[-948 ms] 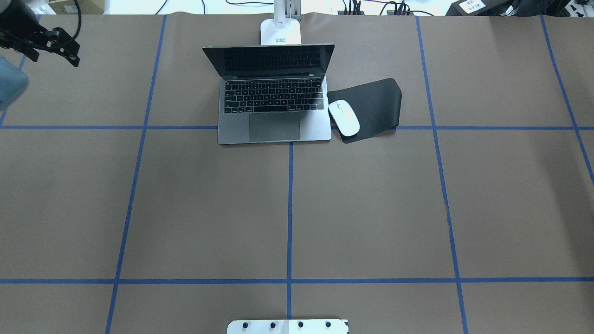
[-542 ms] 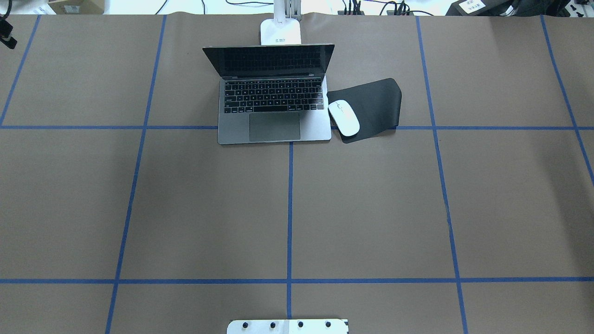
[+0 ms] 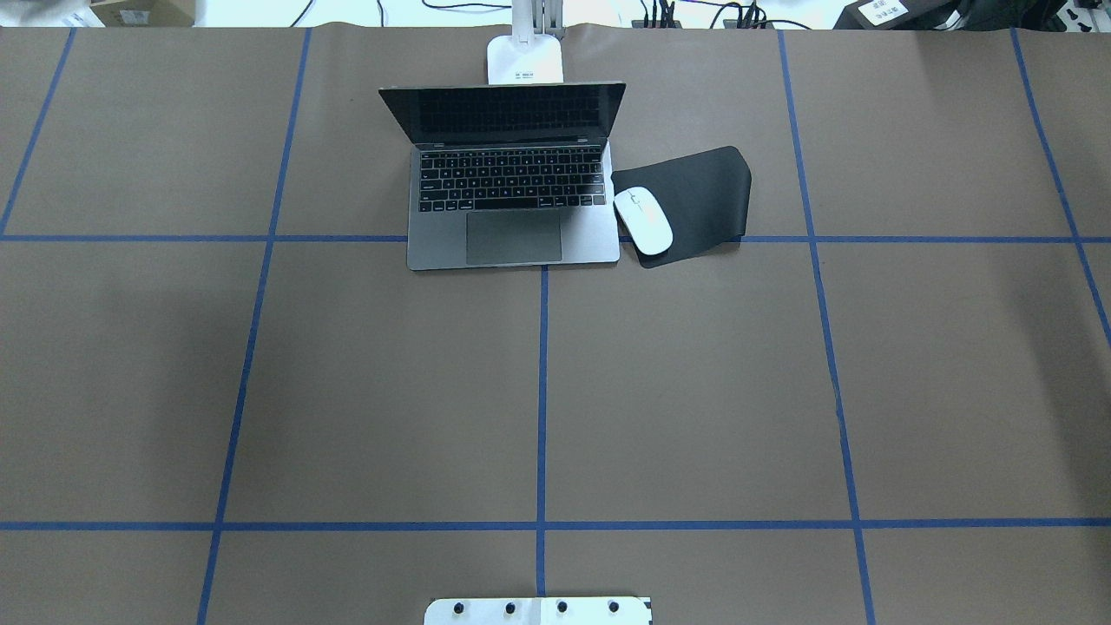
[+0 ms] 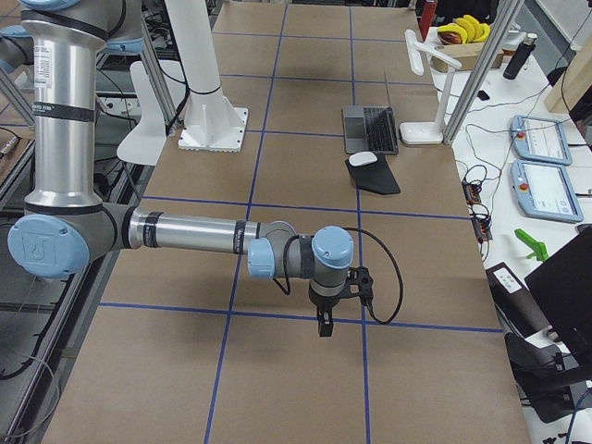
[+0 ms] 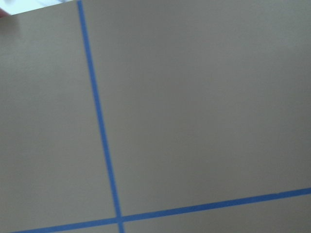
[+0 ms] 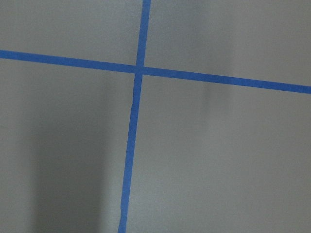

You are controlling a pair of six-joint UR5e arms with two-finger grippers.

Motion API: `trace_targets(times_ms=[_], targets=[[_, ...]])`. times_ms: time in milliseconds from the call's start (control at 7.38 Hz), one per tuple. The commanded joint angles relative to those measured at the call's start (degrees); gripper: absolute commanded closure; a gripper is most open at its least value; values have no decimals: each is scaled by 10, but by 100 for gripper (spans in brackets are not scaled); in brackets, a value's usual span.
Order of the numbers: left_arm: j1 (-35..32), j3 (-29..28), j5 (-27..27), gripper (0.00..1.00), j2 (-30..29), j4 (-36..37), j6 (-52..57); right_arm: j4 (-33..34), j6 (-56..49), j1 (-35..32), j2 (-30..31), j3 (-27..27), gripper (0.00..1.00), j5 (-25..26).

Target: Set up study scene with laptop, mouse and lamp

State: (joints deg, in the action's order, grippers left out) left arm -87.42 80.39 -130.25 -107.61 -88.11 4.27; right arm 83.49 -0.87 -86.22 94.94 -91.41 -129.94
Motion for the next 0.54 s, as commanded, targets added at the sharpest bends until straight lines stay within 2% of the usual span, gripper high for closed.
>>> trace_targets(times_ms=[0, 406], targets=[[-36, -2, -1, 4, 42, 1, 50, -1, 0, 0, 1, 2, 0, 0], [-68, -7, -2, 4, 79, -2, 87, -4, -1, 0, 2, -2, 0, -1]])
